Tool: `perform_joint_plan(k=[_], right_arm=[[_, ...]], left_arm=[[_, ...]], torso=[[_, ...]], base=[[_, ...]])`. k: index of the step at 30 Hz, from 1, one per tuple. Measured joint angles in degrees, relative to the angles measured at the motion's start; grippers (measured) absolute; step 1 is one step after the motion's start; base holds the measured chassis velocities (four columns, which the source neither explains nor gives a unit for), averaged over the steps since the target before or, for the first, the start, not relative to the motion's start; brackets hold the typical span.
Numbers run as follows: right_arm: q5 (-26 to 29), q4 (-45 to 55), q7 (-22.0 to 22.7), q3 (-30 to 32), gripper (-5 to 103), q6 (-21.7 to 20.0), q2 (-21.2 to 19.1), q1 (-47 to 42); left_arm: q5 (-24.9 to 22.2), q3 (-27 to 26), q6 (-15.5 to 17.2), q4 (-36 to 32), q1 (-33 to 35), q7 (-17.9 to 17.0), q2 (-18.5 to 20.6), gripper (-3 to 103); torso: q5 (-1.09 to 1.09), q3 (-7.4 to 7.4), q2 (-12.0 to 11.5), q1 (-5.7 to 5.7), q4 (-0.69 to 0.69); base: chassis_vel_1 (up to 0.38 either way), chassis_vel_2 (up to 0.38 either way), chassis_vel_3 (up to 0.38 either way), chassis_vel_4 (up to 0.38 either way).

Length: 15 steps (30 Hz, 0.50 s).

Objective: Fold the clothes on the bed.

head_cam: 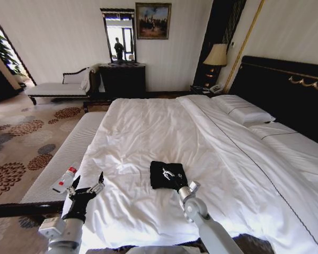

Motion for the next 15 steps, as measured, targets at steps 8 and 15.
perform_joint_plan(k=[8,15], right_arm=[[-16.01,-13.52,-0.57,-2.99,100,5.55,4.57,5.35],[-26.75,-10.84,-0.88,-3.05,100,7.73,5.06,1.98]], left_arm=[[0.0,0.0,0.0,0.0,0.0,0.0,0.0,100],[0.0,0.0,0.0,0.0,0.0,0.0,0.0,100]], torso=[[-0.02,0.0,0.0,0.0,-0.03],[0.01,0.0,0.0,0.0,0.0]], base=[[0.0,0.0,0.0,0.0],[0.0,0.0,0.0,0.0]])
